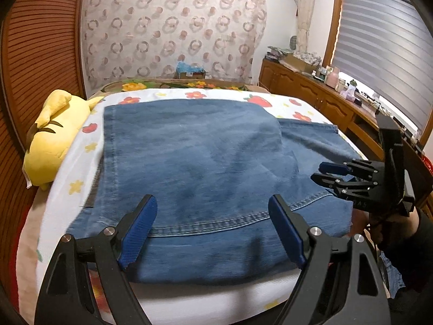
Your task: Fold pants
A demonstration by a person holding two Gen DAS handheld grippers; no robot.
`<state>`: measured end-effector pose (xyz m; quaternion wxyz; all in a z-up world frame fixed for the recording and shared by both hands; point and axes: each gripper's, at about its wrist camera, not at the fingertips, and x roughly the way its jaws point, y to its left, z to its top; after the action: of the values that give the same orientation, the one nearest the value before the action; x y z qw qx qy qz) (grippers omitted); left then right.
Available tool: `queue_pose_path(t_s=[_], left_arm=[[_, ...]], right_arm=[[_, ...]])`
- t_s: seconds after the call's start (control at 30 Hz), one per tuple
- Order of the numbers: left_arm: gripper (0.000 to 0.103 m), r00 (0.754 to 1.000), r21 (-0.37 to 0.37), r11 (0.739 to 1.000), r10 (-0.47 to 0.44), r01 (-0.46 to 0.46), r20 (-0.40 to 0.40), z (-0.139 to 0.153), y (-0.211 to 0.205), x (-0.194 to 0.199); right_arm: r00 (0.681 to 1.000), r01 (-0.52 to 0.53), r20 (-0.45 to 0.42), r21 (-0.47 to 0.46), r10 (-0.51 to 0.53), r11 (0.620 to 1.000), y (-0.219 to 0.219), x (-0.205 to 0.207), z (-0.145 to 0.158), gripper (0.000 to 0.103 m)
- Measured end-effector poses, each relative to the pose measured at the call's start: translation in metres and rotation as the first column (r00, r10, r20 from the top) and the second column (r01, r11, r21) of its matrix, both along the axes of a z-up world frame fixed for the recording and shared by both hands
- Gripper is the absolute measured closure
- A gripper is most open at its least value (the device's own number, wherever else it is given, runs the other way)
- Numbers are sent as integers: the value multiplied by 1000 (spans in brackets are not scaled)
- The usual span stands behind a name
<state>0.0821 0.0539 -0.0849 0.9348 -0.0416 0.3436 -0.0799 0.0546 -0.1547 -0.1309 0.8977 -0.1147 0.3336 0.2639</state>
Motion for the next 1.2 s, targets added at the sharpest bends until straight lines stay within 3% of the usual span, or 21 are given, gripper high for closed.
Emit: queue_pose_path(t_s=[0.6,0.9,1.2], left_arm=[[18,998,16,999,-34,35,-53,-19,-31,9],[18,997,23,999,-41,43,-63,-23,-37,9],[18,998,27,999,-32,34,-62,-30,-41,9]], right_arm=[[1000,23,-17,-18,-23,1000,-5,1,3,57],[995,93,43,22,-94,995,-57,-27,24,57],[971,226,66,66,-230,972,-127,-55,35,57]])
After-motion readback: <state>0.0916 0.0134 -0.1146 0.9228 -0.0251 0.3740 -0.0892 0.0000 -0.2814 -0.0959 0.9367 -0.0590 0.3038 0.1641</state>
